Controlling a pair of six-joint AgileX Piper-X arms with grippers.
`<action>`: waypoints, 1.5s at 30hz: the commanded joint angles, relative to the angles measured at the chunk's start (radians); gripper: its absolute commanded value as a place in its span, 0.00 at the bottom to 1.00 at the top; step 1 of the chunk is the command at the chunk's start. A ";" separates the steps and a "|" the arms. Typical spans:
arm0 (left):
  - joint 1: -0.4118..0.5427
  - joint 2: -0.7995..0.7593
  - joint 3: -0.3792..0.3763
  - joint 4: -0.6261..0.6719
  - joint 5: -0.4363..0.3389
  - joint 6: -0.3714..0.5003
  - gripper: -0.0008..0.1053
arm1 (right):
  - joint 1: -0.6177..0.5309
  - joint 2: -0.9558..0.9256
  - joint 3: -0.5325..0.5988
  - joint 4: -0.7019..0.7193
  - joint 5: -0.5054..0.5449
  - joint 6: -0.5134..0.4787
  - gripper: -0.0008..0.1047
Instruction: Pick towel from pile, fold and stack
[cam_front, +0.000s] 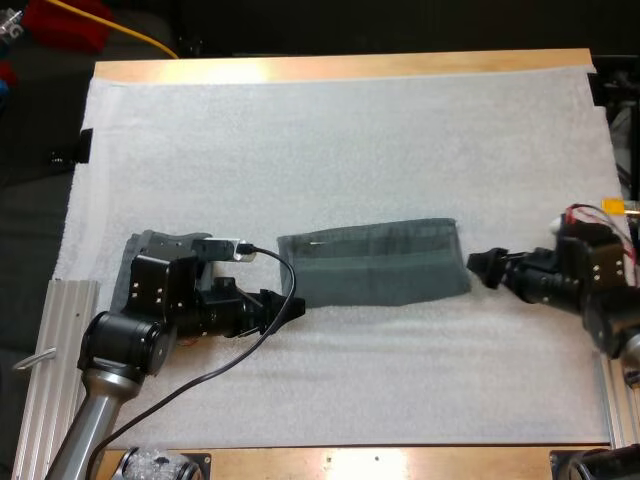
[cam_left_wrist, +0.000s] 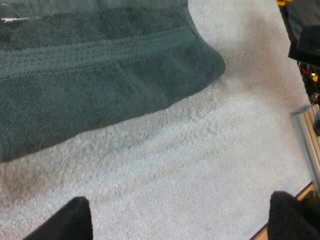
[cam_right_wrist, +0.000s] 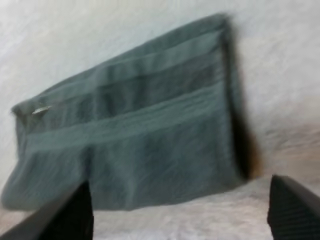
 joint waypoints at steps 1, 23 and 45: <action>0.002 -0.006 -0.007 0.000 0.021 0.006 0.66 | -0.029 0.013 -0.013 0.019 -0.041 -0.024 0.67; 0.002 -0.006 -0.007 0.027 0.028 0.013 0.66 | -0.135 0.436 -0.148 -0.029 -0.316 -0.197 0.67; 0.002 -0.006 -0.007 0.027 0.028 0.013 0.66 | -0.007 0.686 -0.160 -0.176 -0.449 -0.048 0.67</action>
